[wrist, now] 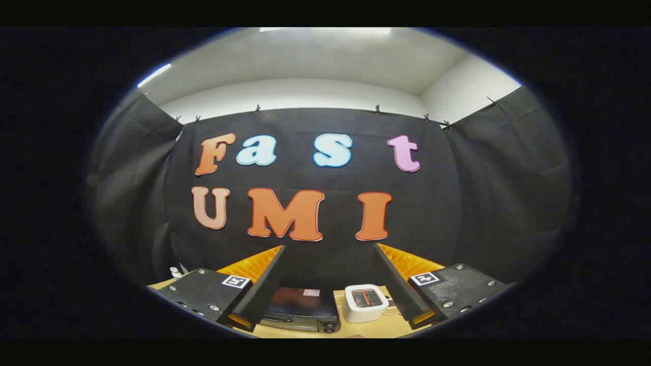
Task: Open the toaster oven, put the food inside, and close the toaster oven door.
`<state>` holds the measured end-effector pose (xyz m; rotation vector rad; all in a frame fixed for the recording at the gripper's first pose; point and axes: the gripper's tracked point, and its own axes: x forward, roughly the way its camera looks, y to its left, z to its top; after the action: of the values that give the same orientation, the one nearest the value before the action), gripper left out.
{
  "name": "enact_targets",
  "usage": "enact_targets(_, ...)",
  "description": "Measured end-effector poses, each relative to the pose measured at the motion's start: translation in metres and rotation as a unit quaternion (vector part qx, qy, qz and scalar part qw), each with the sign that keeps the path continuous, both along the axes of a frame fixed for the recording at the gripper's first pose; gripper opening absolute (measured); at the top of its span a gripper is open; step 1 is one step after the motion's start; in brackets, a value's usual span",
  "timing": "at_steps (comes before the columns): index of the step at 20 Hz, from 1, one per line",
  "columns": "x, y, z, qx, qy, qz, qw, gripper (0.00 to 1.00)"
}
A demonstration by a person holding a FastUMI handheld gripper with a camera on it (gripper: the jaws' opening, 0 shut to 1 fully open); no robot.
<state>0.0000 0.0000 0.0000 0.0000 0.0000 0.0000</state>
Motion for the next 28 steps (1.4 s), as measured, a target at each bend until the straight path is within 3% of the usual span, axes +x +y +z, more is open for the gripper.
enact_targets(28, -0.014, 0.001, 0.005, 0.024, 0.015, 0.025, 0.999, 0.99)
